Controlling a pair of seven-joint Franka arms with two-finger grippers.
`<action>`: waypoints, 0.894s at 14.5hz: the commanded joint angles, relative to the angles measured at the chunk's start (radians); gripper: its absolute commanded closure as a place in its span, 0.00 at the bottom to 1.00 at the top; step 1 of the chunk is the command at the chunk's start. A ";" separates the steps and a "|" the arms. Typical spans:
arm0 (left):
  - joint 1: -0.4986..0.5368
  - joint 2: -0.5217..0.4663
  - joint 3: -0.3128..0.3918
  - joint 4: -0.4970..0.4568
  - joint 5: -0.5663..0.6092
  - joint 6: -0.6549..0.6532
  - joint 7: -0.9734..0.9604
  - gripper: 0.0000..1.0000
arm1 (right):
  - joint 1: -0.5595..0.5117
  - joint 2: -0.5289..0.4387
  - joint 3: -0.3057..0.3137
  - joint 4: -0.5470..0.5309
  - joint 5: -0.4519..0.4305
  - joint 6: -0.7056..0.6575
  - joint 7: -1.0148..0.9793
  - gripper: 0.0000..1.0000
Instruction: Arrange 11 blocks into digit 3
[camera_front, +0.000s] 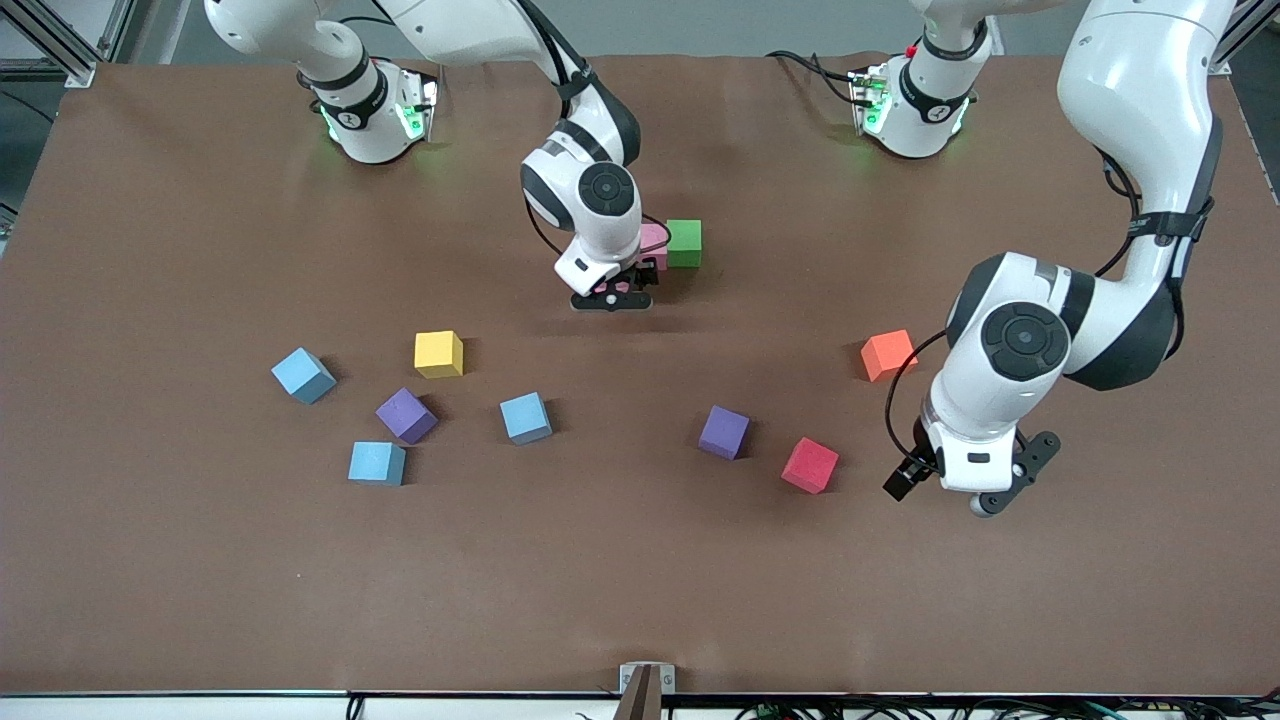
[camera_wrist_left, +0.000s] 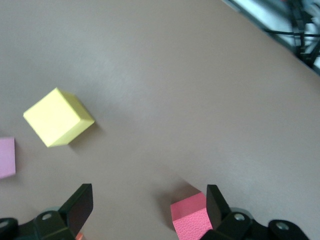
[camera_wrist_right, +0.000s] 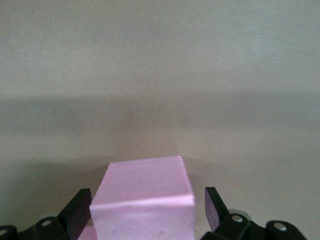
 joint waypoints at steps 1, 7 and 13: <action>-0.021 0.049 -0.001 0.066 0.014 -0.023 0.055 0.00 | -0.034 -0.086 0.012 -0.022 0.003 -0.081 0.003 0.00; -0.041 0.119 0.001 0.198 0.018 -0.022 0.277 0.00 | -0.161 -0.123 0.012 0.048 0.003 -0.176 -0.160 0.00; -0.003 -0.008 0.001 0.194 0.011 -0.201 0.533 0.00 | -0.333 -0.047 0.012 0.217 0.005 -0.187 -0.538 0.00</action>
